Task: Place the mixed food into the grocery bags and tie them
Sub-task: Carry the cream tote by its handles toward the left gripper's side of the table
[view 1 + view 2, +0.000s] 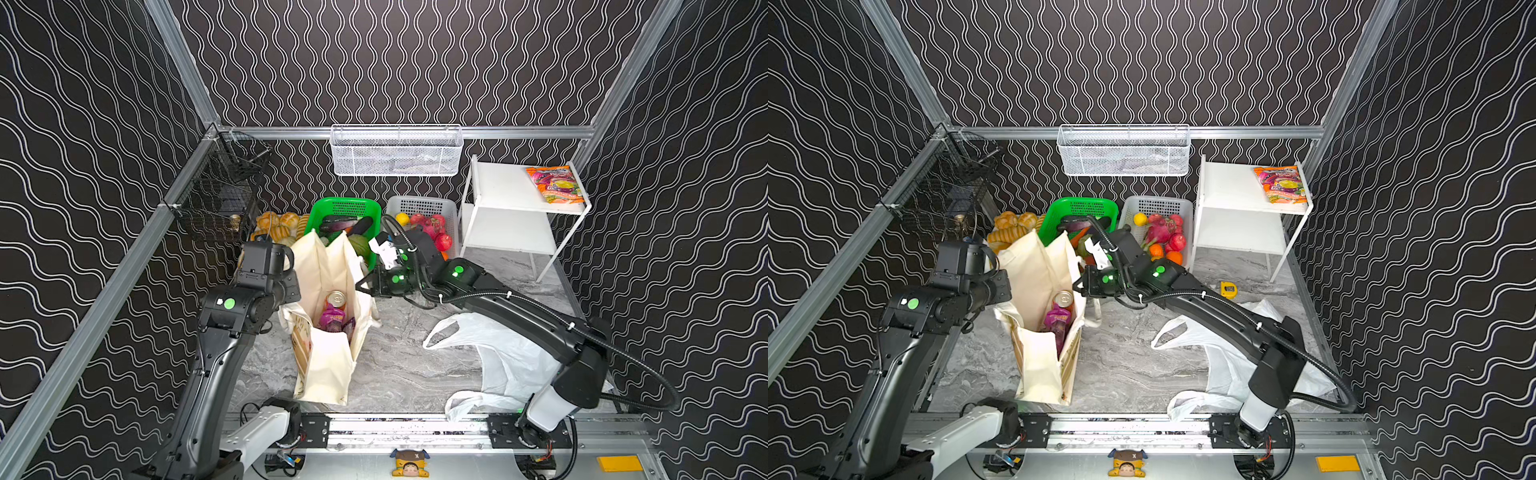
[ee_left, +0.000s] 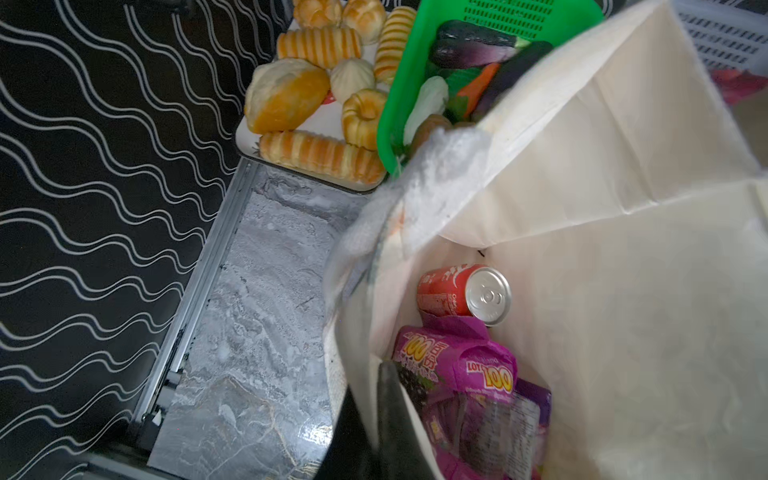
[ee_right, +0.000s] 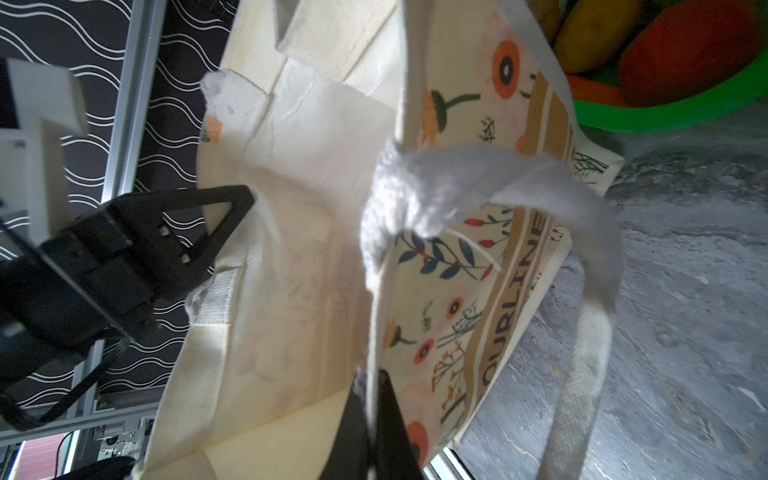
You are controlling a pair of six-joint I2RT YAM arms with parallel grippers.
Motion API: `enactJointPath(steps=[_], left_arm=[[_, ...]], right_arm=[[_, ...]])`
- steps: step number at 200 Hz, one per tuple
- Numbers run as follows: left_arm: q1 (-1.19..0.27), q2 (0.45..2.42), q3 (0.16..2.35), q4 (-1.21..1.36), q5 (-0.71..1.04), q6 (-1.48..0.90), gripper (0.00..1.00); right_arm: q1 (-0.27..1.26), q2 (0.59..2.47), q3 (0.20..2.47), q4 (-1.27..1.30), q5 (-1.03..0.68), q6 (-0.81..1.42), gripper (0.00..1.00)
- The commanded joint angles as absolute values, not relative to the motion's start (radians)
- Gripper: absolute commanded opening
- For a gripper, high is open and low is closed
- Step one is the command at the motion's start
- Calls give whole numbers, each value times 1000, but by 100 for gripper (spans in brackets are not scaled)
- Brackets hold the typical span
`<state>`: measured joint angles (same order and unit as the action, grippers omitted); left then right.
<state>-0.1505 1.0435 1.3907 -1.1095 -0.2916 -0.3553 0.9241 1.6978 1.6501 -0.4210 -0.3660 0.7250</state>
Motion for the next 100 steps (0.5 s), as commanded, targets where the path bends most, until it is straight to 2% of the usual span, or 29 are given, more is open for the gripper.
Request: enactJointPath(steps=[1, 31, 58, 100], left_arm=[[-39, 1058, 1386, -982, -278, -317, 0], [201, 1071, 1381, -957, -148, -298, 0], [272, 1098, 1369, -925, -167, -301, 0], [320, 1140, 1435, -919, -324, -259, 0]], right_arm=[[929, 1735, 1709, -281, -401, 748, 0], [951, 1813, 1770, -244, -443, 778, 0], [980, 1922, 1886, -242, -465, 798, 0], [1021, 2091, 2056, -181, -504, 855, 0]])
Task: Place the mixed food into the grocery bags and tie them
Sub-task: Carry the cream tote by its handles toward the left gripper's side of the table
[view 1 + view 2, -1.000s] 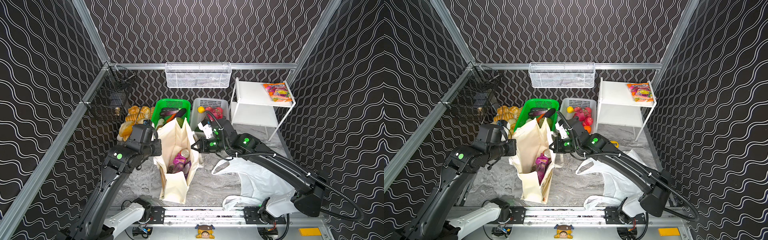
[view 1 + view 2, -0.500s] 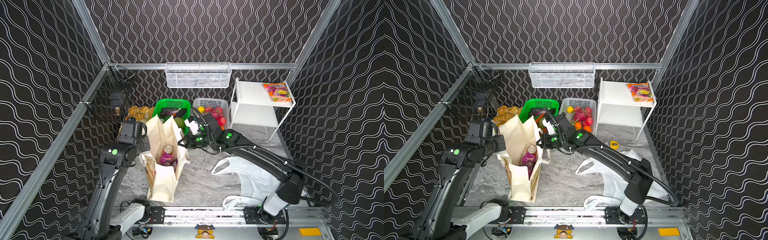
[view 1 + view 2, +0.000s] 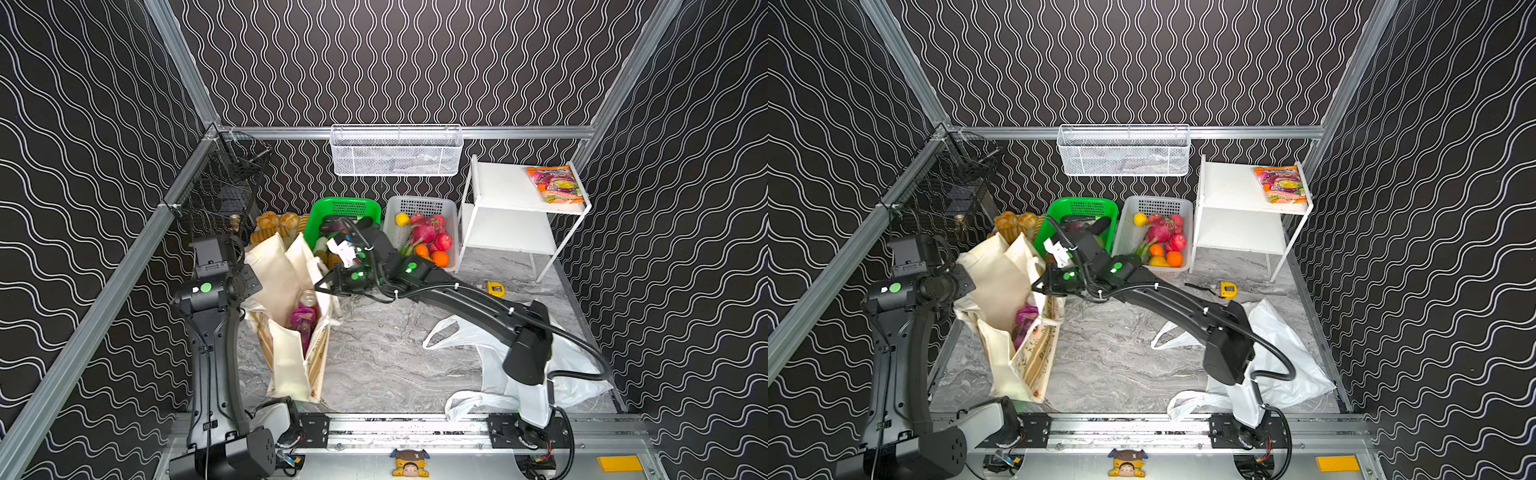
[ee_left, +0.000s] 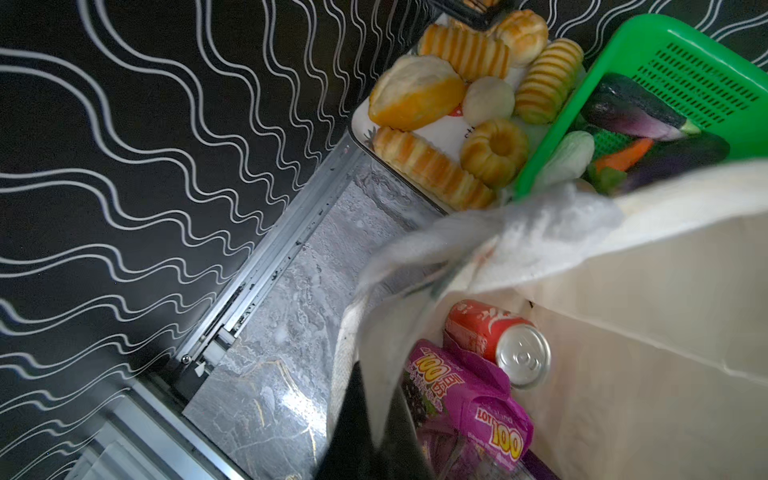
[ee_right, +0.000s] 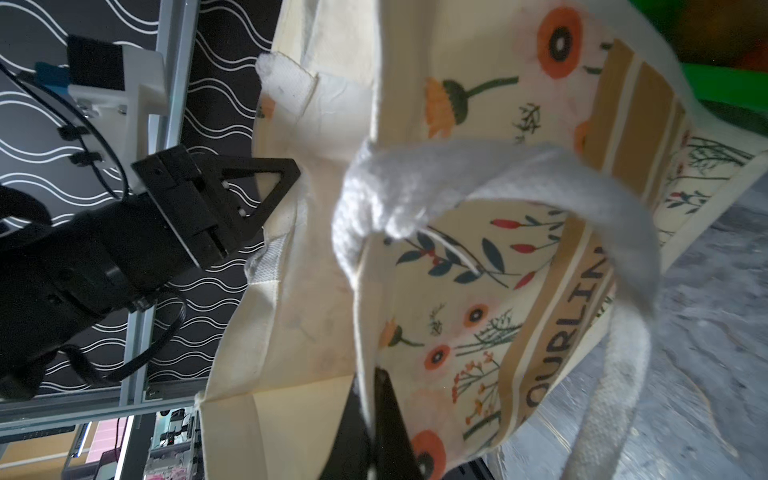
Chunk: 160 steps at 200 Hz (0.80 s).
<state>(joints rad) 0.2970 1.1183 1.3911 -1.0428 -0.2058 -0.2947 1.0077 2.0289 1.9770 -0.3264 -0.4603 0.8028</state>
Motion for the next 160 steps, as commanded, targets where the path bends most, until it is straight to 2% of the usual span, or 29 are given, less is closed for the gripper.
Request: enactJointPath(steps=[1, 19, 35, 76, 160], left_arm=[[320, 1143, 1437, -919, -325, -258, 0], [349, 1179, 1467, -909, -373, -252, 0], [394, 1188, 1471, -885, -346, -248, 0], [405, 1202, 1394, -828, -371, -228, 0], [407, 1170, 1407, -863, -461, -235, 0]], right_arm=[[1022, 2094, 2061, -179, -505, 854, 0], [1031, 2162, 2151, -162, -486, 878, 0], [1031, 2216, 2230, -140, -482, 887, 0], [1036, 2286, 2263, -62, -497, 949, 0], [1073, 2256, 2247, -65, -529, 945, 0]])
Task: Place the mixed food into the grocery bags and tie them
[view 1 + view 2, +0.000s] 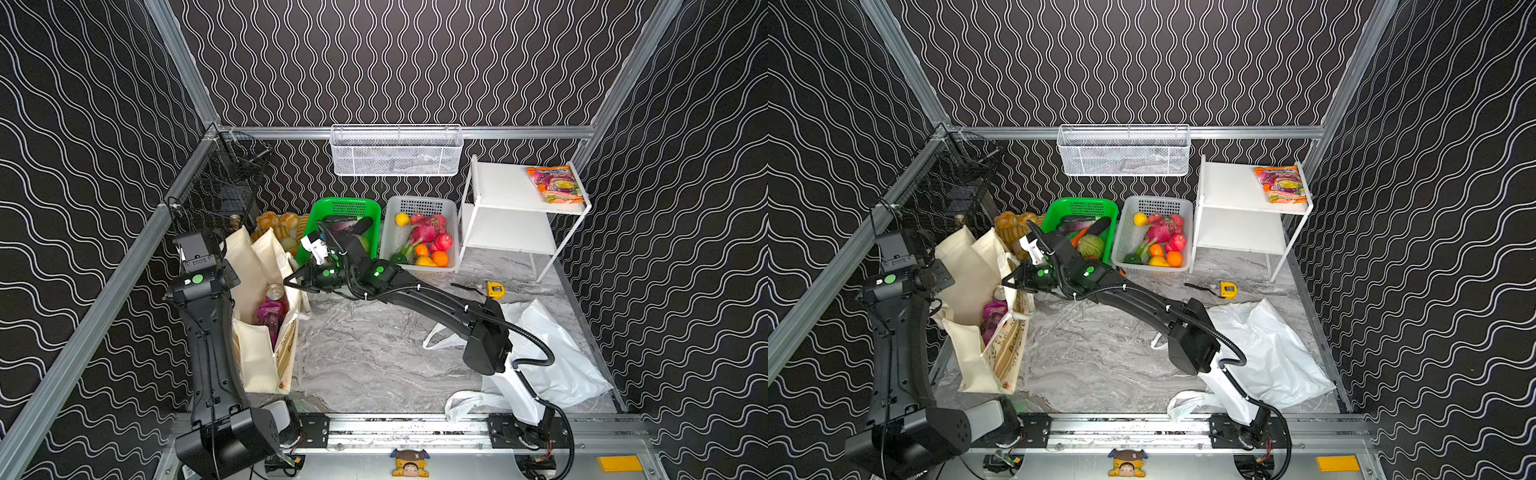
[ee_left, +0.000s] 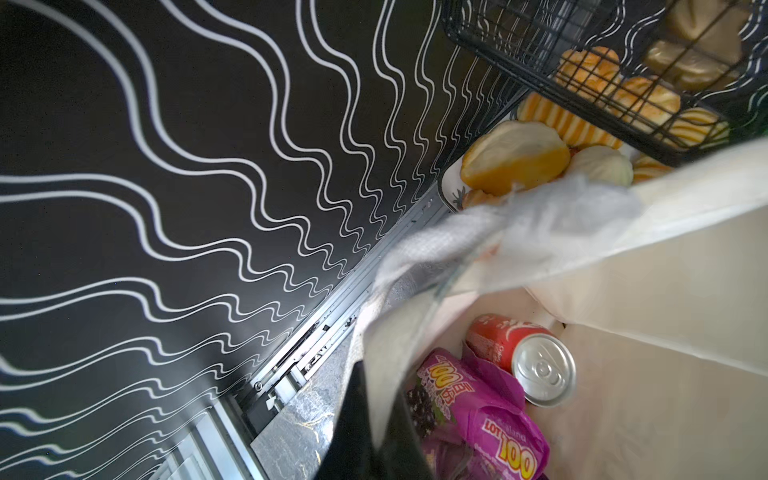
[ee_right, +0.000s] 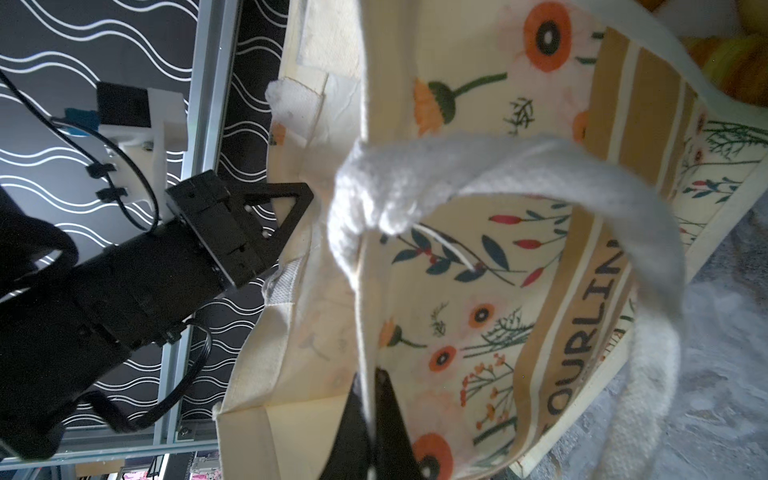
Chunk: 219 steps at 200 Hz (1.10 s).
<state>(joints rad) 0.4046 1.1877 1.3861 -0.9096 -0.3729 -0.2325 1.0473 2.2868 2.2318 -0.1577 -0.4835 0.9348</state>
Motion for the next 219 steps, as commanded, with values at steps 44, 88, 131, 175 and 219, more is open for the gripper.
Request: enactJointPath(steps=[44, 88, 131, 175, 219], left_arm=[[406, 1113, 1332, -822, -502, -231, 0], [406, 1120, 1286, -791, -519, -237, 5], [406, 1130, 1335, -813, -501, -234, 47], [406, 1144, 1428, -866, -439, -226, 74], [406, 1132, 1600, -916, -264, -232, 89]], right_arm=[[1110, 2249, 2232, -51, -537, 980, 0], [1084, 2300, 2268, -117, -501, 962, 13], [1062, 2221, 2221, -165, -474, 899, 38], [1018, 2052, 2123, -318, -354, 757, 58], [946, 1700, 1756, -406, -54, 670, 63]])
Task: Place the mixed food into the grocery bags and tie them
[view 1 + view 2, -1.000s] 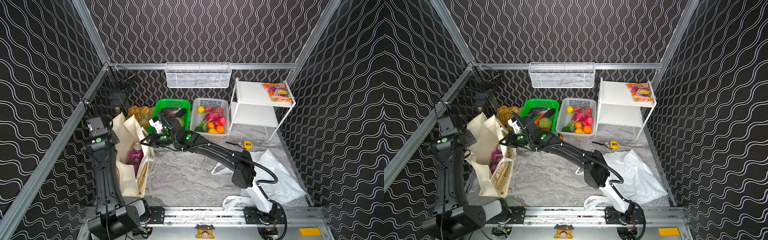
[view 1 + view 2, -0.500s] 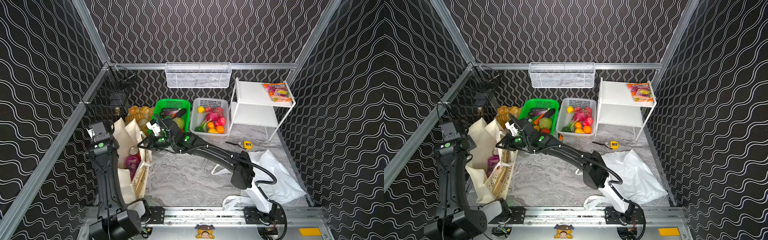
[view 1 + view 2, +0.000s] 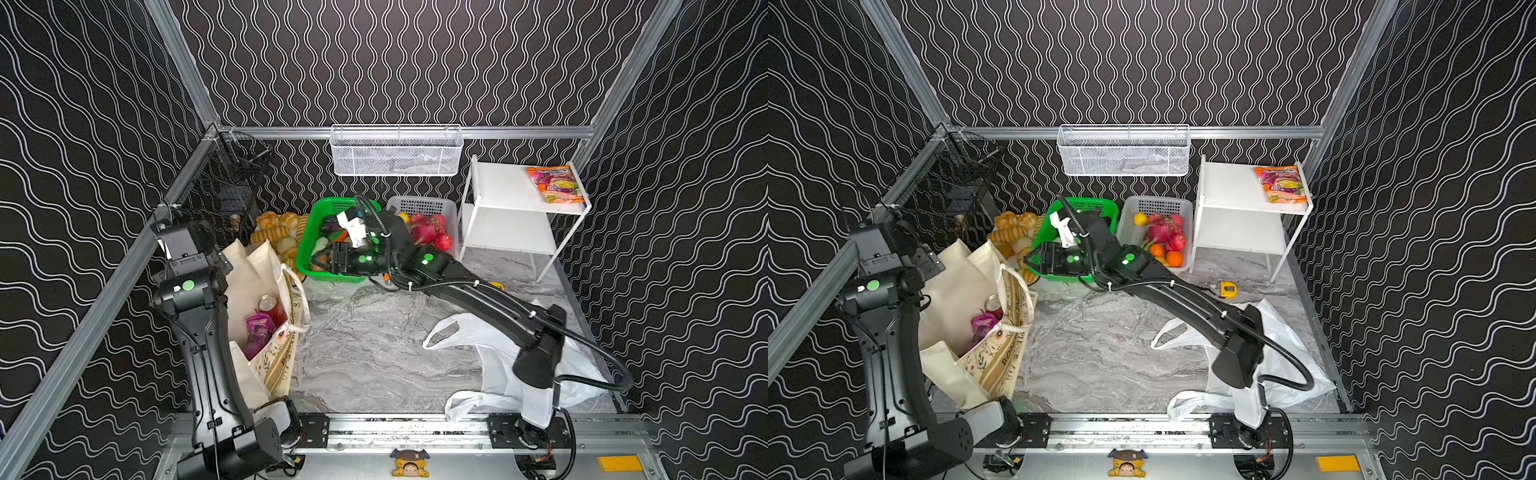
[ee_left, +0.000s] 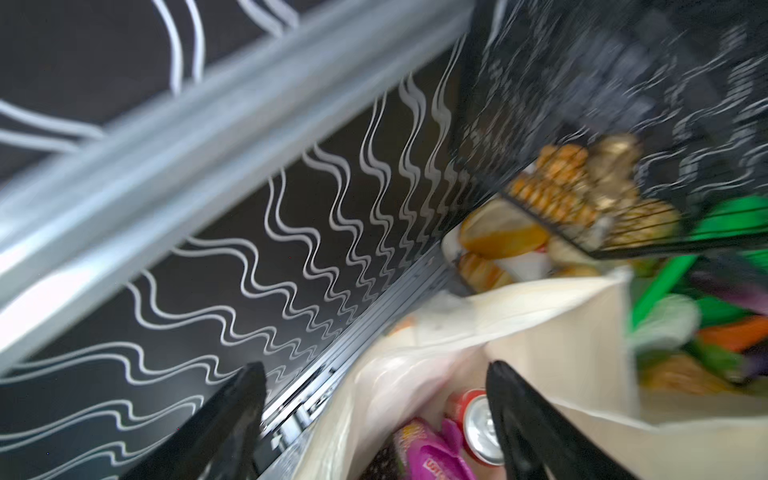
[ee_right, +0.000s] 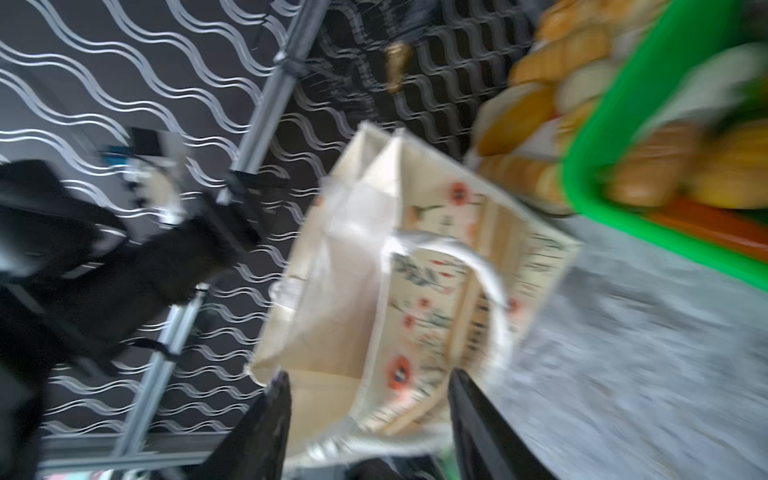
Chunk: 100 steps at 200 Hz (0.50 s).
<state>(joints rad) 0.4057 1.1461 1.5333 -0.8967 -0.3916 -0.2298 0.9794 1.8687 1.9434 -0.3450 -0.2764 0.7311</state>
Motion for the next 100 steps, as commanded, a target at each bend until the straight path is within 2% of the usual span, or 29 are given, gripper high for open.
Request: enactJointPath(steps=[1, 32, 62, 73, 82, 100], left_arm=[[405, 1130, 1603, -915, -259, -232, 89], [397, 1111, 1695, -905, -13, -249, 97], [354, 1130, 1715, -797, 480, -338, 89], [316, 1122, 1690, -730, 601, -395, 88], [276, 1125, 1700, -729, 652, -377, 88], [171, 1158, 1782, -825, 611, -308, 89]], right_arm=[[942, 1690, 1742, -404, -49, 671, 63], [807, 1377, 1285, -368, 75, 747, 62], [656, 1106, 957, -511, 195, 830, 62], [617, 1012, 871, -576, 250, 855, 61], [593, 942, 812, -626, 290, 876, 60], [566, 827, 720, -730, 333, 926, 60]])
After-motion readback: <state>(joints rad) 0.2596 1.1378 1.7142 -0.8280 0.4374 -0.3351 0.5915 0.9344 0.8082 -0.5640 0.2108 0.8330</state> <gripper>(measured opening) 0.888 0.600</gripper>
